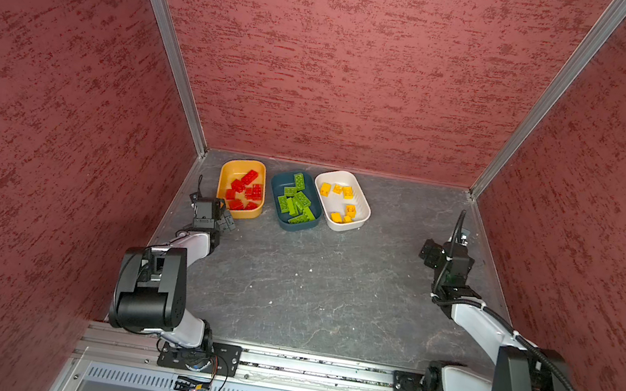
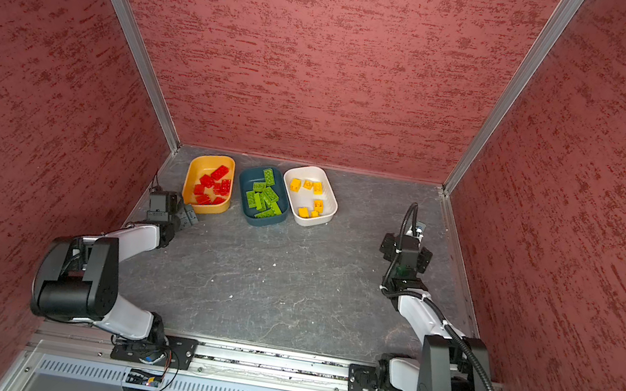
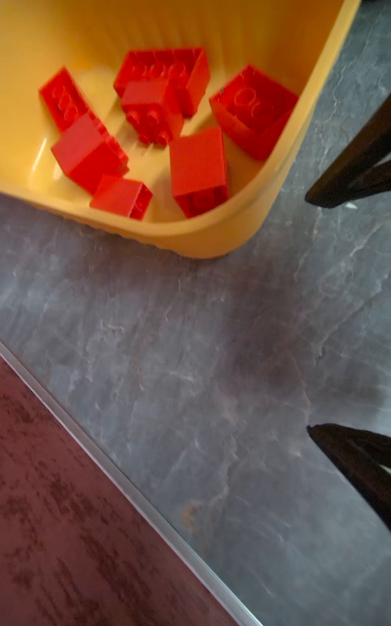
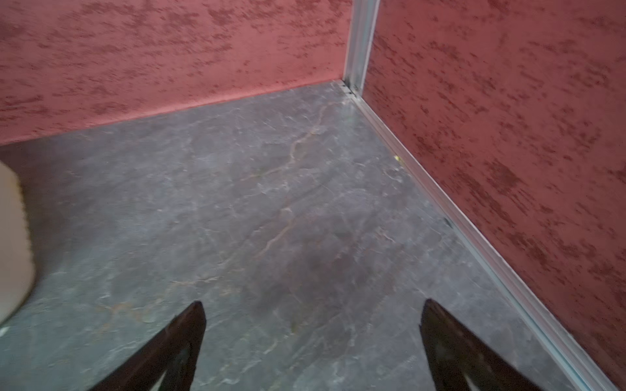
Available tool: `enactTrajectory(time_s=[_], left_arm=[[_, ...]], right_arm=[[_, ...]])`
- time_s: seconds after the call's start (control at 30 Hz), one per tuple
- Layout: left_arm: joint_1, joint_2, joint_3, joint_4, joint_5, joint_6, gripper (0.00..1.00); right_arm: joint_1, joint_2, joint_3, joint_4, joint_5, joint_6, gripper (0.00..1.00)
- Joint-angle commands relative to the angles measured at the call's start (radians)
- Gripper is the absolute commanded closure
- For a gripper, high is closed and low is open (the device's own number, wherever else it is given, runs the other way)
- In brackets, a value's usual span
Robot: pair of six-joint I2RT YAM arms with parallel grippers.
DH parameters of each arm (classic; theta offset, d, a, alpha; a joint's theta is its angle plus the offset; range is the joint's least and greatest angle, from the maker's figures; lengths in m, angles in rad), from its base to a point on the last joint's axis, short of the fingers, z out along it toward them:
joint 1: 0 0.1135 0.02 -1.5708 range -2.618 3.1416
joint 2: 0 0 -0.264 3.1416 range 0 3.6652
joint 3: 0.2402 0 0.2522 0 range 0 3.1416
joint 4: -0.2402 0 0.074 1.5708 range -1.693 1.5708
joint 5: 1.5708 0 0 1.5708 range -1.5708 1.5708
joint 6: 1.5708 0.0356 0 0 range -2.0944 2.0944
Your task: Sort the legos into containers by color
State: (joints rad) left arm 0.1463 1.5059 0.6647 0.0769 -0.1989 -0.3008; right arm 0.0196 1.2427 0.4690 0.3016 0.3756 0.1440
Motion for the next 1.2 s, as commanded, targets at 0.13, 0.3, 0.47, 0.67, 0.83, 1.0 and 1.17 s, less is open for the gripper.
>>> enactTrajectory(time_s=[0.13,0.3,0.47,0.67,0.83,1.0,1.17], left_arm=[[-0.087,-0.025,-0.137,0.491,0.07,0.204,0.01],[-0.153,0.05,-0.342,0.966,0.09,0.312,0.01],[-0.133,0.036,-0.311,0.889,0.061,0.267,0.01],[-0.137,0.032,-0.308,0.867,0.054,0.266,0.0],[-0.136,0.027,-0.305,0.851,0.054,0.262,0.01],[-0.135,0.027,-0.305,0.854,0.053,0.261,0.0],[-0.136,0.028,-0.306,0.854,0.053,0.261,0.01]], right_arm=[[-0.105,0.04,-0.114,0.325,-0.163,-0.051,0.01],[-0.108,0.072,-0.14,0.471,-0.25,-0.081,0.01],[-0.114,0.137,-0.178,0.686,-0.362,-0.08,0.01],[-0.114,0.282,-0.213,0.885,-0.372,-0.078,0.01],[-0.1,0.295,-0.194,0.853,-0.316,-0.077,0.01],[-0.1,0.295,-0.195,0.854,-0.316,-0.078,0.01],[-0.085,0.301,-0.175,0.823,-0.3,-0.094,0.01]])
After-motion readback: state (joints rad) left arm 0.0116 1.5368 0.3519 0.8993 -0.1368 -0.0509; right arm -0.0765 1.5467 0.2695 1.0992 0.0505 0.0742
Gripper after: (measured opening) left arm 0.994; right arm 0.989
